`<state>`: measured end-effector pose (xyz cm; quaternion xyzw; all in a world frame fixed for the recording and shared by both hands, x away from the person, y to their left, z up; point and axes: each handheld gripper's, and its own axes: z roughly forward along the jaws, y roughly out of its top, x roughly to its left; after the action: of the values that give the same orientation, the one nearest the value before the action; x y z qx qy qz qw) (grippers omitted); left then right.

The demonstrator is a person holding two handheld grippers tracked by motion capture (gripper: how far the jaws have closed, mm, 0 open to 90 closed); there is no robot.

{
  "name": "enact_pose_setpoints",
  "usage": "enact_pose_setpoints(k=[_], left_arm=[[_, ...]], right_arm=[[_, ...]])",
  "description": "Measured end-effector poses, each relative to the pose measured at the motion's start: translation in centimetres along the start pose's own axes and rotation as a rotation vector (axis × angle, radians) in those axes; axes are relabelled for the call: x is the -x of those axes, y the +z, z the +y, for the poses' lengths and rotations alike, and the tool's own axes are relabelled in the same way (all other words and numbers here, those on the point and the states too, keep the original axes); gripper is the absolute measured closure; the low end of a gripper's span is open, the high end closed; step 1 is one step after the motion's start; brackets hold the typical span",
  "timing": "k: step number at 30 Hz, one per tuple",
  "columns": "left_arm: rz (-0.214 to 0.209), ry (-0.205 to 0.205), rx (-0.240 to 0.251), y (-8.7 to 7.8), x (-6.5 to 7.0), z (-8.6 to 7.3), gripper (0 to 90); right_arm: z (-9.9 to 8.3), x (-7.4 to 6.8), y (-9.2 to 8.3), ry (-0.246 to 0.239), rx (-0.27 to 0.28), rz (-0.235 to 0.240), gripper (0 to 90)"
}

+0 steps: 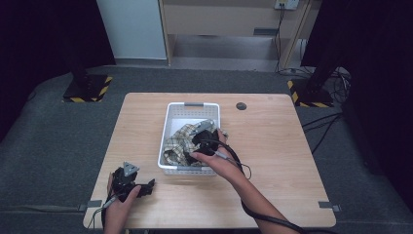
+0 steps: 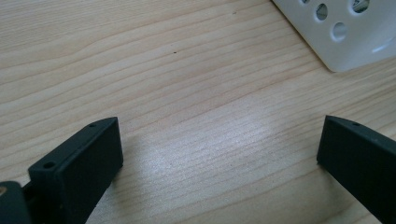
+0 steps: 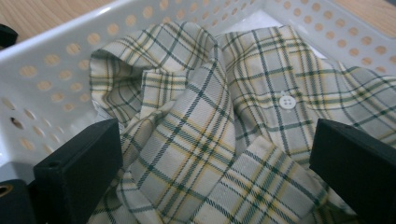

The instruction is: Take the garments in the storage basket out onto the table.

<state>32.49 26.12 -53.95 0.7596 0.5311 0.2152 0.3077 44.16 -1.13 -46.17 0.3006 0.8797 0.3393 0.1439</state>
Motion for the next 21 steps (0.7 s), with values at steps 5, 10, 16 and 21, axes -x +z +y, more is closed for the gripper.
enact_pose_setpoints(k=[5, 10, 16, 21], left_arm=[[0.0, 0.0, 0.0, 0.0, 0.0, 0.0, 0.0], [0.0, 0.0, 0.0, 0.0, 0.0, 0.0, 0.0], [-0.001, 0.001, 0.0, 0.0, 0.0, 0.0, 0.0], [-0.001, 0.001, 0.0, 0.0, 0.0, 0.0, 0.0]], right_arm=[[0.1, 0.0, 1.0, -0.011, -0.056, -0.015, 3.2], [0.5, 0.5, 1.2, -0.004, -0.067, -0.034, 2.6], [0.8, 0.8, 1.7, -0.002, -0.101, -0.039, 2.6], [1.2, 0.9, 1.6, 0.03, -0.082, -0.023, 2.7]])
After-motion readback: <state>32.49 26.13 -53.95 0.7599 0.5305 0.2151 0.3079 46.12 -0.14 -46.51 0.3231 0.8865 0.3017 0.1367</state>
